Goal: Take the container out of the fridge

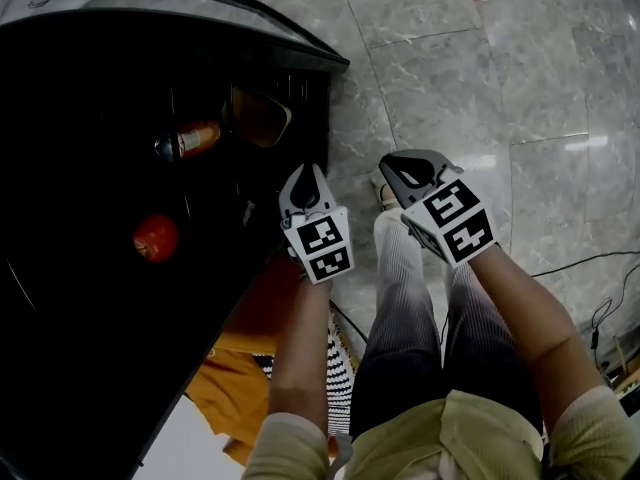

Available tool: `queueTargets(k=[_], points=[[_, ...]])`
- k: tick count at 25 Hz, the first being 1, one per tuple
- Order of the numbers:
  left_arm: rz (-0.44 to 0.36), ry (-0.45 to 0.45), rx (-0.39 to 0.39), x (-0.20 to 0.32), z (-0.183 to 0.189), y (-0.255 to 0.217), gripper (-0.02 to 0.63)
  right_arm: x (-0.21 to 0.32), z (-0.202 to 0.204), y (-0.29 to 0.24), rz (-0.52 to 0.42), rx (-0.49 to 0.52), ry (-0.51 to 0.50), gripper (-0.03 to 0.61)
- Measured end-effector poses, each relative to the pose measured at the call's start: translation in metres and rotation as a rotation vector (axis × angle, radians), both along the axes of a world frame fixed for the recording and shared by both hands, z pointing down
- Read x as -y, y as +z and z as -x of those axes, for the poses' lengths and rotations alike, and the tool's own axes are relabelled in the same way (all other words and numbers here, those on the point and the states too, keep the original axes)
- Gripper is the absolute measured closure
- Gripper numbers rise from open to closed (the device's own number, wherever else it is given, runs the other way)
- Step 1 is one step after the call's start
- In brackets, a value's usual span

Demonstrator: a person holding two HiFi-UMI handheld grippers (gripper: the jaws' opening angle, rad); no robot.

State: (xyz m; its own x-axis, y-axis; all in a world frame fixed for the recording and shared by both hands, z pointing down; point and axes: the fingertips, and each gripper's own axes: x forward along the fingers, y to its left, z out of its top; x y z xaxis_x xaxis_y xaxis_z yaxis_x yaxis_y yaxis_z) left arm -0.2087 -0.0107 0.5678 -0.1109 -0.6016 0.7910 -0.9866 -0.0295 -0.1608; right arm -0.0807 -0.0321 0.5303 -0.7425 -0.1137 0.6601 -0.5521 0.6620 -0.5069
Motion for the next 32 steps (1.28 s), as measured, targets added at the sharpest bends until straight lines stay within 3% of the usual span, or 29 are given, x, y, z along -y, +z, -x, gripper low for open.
queueTargets(k=[19,32], points=[[0.023,-0.064,0.092,0.019,0.051,0.064,0.59,0.012,0.05,0.065,-0.009,0.036,-0.056,0.549],[0.059,0.024,0.202,0.041,0.082,0.097,0.589,0.012,0.061,0.098,0.029,0.048,-0.051,0.549]])
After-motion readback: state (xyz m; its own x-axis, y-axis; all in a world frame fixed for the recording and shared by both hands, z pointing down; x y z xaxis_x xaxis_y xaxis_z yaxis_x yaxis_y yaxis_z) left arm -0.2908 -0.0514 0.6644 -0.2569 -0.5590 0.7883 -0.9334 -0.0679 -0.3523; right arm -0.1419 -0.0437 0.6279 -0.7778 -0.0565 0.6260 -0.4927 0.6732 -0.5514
